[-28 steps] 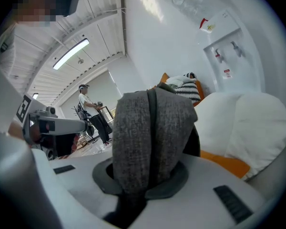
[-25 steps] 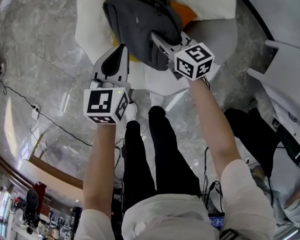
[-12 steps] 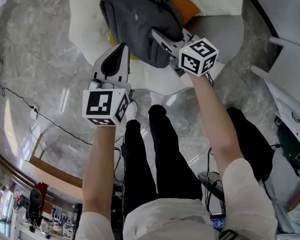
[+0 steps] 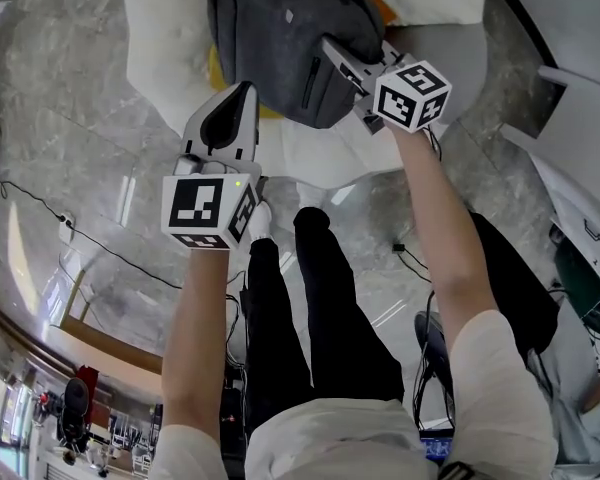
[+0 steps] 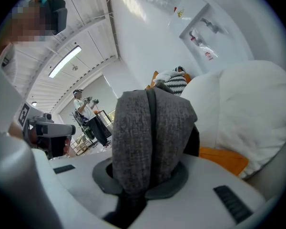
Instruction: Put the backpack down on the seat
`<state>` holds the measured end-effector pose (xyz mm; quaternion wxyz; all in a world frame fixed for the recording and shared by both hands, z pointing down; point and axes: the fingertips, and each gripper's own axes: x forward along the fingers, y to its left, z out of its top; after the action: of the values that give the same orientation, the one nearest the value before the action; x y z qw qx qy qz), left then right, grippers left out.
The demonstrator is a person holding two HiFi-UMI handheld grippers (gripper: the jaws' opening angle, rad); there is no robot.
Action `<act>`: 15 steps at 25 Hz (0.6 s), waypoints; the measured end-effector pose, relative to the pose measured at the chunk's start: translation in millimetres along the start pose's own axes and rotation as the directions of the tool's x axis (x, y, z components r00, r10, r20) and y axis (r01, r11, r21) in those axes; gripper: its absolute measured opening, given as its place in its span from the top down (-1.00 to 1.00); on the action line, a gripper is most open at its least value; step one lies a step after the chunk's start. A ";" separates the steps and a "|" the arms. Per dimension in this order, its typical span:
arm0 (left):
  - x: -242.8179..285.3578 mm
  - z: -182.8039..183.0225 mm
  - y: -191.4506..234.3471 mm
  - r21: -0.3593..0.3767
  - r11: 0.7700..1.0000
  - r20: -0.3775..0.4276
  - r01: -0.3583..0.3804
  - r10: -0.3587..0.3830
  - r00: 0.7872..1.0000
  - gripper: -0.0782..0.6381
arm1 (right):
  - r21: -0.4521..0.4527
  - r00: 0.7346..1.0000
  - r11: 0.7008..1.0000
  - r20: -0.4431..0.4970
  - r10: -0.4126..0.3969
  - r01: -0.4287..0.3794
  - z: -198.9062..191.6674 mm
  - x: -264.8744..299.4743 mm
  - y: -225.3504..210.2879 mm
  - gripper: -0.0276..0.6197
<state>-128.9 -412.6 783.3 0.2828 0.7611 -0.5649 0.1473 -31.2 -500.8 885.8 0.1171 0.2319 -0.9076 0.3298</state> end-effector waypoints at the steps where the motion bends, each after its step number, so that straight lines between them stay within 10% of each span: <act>1: 2.4 1.0 -0.6 0.001 1.000 -0.001 0.003 -0.003 1.000 0.73 | -0.008 1.000 1.000 -0.003 -0.009 0.009 0.5 1.2 -4.2 0.70; 15: 24.1 3.5 -22.3 0.018 0.999 -0.024 0.043 -0.042 0.999 0.73 | 0.116 0.973 0.966 -0.019 -0.229 0.230 -20.4 -19.4 -99.4 0.61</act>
<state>-100.5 -428.9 787.8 0.2856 0.7737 -0.5437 0.1556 36.4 -547.9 948.2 0.1433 0.3409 -0.8534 0.3675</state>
